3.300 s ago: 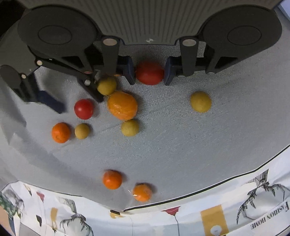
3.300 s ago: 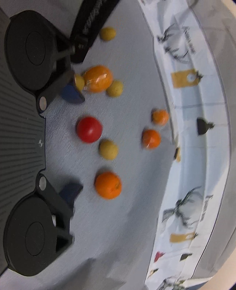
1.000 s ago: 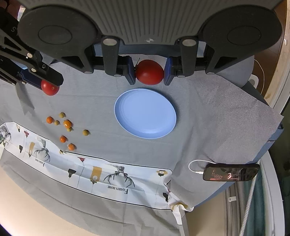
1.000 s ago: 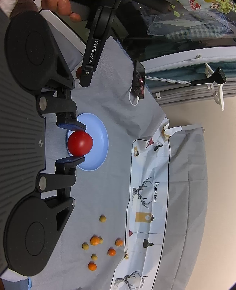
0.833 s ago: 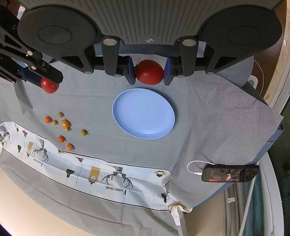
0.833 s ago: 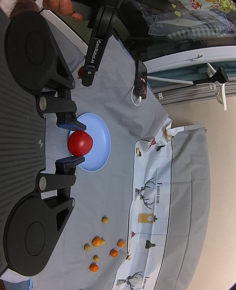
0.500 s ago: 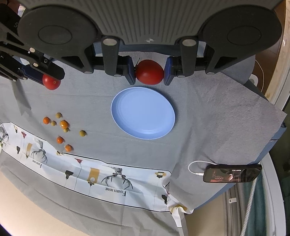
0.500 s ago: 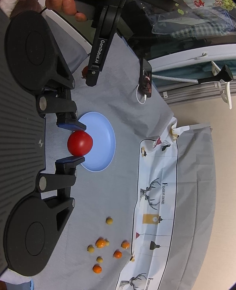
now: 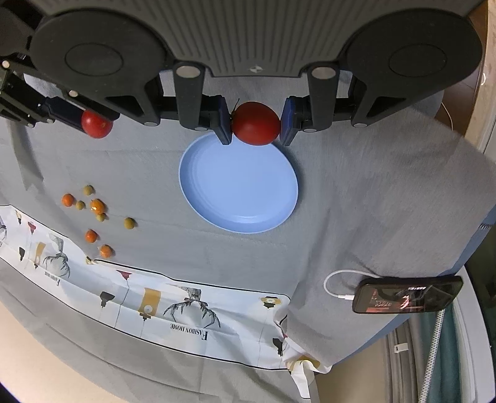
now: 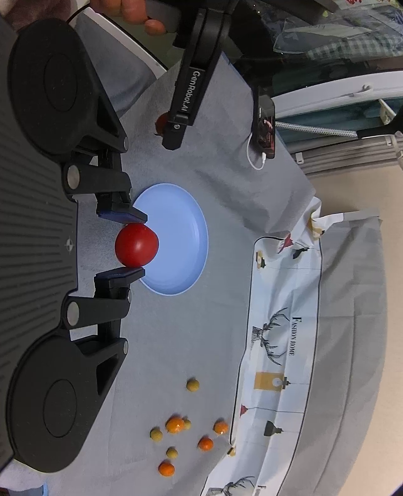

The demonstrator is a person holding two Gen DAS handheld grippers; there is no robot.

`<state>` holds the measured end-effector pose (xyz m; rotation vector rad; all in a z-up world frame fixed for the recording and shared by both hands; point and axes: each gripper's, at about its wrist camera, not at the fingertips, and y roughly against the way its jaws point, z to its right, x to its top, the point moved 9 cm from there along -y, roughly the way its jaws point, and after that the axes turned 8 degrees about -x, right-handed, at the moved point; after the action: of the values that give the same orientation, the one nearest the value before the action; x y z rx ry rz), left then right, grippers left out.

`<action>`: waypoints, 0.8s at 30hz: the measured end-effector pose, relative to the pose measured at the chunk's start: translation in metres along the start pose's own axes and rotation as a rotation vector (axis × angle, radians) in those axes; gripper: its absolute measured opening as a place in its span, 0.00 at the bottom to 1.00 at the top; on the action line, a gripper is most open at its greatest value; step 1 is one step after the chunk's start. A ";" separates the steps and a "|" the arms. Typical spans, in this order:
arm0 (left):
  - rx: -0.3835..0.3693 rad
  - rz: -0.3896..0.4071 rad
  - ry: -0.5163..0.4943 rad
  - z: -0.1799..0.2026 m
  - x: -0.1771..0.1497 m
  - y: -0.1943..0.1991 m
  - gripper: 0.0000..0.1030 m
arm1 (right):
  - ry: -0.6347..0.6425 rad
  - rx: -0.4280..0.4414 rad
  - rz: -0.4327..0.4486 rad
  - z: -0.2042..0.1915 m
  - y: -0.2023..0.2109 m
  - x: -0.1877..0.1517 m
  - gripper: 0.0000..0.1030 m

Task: Organize fruits
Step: 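Carry the red tomatoes in both tools over the blue plate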

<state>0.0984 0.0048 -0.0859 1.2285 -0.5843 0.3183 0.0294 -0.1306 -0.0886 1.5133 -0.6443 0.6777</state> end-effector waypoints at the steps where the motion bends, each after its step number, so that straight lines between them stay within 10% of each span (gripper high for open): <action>1: 0.002 -0.003 -0.003 0.000 0.004 -0.005 0.36 | 0.000 0.001 -0.006 0.000 -0.006 0.001 0.30; 24: 0.121 -0.174 -0.078 -0.030 0.045 -0.163 0.37 | 0.064 0.013 -0.173 0.007 -0.171 0.007 0.31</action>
<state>0.2281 -0.0221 -0.1945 1.4036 -0.5267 0.1610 0.1614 -0.1296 -0.1972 1.5329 -0.4553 0.5962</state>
